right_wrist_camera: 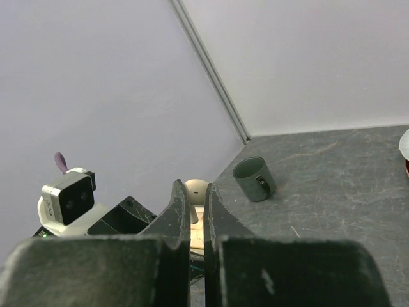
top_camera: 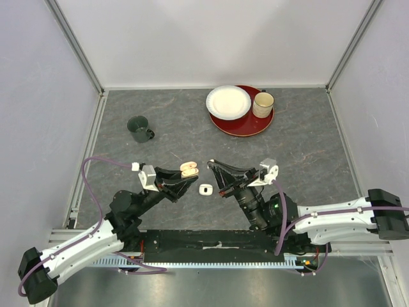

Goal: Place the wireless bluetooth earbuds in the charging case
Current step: Pick up the earbud from the center of the board, then place the earbud in the charging case.

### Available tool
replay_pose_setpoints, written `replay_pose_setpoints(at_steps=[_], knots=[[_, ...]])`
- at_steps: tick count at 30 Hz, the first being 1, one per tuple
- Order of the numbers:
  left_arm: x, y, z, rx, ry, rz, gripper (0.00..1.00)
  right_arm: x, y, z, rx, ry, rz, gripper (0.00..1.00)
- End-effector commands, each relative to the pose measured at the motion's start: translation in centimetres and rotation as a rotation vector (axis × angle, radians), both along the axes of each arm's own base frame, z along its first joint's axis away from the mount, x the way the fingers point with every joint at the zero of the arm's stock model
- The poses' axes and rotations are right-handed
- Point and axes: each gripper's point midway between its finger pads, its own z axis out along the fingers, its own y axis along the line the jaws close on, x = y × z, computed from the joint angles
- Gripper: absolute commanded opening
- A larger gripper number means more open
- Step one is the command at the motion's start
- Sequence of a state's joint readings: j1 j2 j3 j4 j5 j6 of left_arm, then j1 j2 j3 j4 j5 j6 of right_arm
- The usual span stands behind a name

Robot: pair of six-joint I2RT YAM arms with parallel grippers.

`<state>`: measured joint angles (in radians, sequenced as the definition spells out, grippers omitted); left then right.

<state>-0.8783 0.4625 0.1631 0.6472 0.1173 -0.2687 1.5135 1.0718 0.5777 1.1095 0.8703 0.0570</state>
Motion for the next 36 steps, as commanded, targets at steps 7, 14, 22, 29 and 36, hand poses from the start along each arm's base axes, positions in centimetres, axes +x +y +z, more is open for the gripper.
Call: replay_pose_setpoints(at_steps=[7, 14, 22, 29, 36], knots=[[-1.0, -0.3, 3.4, -0.055, -0.155, -0.037, 0.02, -0.8, 2.2, 1.7, 0.102, 0.015, 0.068, 0.00], [-1.5, -0.4, 3.7, -0.060, -0.170, -0.061, 0.02, -1.7, 4.3, 2.5, 0.120, 0.032, 0.148, 0.00], [-1.8, -0.3, 4.2, -0.070, -0.182, -0.069, 0.02, -2.0, 6.7, 0.8, 0.084, 0.093, 0.188, 0.00], [-2.1, -0.1, 4.7, -0.082, -0.193, -0.076, 0.02, -1.5, 7.1, -0.8, 0.062, 0.128, 0.168, 0.00], [-2.2, 0.0, 4.7, -0.083, -0.189, -0.078, 0.02, -0.7, 7.2, -1.9, 0.047, 0.150, 0.135, 0.00]])
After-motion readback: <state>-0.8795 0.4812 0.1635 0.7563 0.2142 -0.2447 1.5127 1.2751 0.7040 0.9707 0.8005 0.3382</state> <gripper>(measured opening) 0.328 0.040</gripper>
